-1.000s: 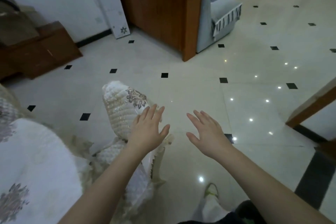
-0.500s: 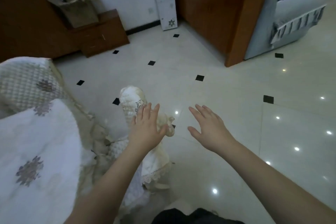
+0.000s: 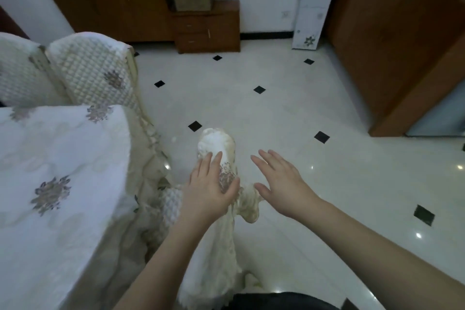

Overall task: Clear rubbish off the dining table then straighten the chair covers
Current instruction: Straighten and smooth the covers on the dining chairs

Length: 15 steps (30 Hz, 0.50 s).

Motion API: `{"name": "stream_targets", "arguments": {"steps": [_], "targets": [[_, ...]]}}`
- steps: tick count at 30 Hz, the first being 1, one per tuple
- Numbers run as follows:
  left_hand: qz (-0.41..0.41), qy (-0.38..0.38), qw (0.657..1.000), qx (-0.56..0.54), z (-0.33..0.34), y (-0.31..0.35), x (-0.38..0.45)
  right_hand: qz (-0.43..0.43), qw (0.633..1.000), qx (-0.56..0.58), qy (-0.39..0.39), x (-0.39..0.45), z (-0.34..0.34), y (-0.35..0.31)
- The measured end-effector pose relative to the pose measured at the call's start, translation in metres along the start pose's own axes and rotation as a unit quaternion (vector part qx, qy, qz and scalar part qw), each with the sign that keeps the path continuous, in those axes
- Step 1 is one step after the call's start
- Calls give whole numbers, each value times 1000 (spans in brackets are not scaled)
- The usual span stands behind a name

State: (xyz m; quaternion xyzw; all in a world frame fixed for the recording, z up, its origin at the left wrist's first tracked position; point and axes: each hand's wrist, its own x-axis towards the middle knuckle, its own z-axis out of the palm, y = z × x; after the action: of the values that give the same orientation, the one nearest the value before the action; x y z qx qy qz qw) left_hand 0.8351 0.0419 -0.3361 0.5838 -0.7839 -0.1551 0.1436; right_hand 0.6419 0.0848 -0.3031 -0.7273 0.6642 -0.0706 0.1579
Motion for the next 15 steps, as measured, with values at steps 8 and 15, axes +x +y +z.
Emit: {"name": "stream_targets", "arguments": {"steps": [8, 15], "targets": [[-67, -24, 996, 45, 12, 2, 15, -107, 992, -46, -41, 86, -3, 0], [-233, 25, 972, 2, 39, 1, -19, -276, 943, -130, -137, 157, 34, -10]]}}
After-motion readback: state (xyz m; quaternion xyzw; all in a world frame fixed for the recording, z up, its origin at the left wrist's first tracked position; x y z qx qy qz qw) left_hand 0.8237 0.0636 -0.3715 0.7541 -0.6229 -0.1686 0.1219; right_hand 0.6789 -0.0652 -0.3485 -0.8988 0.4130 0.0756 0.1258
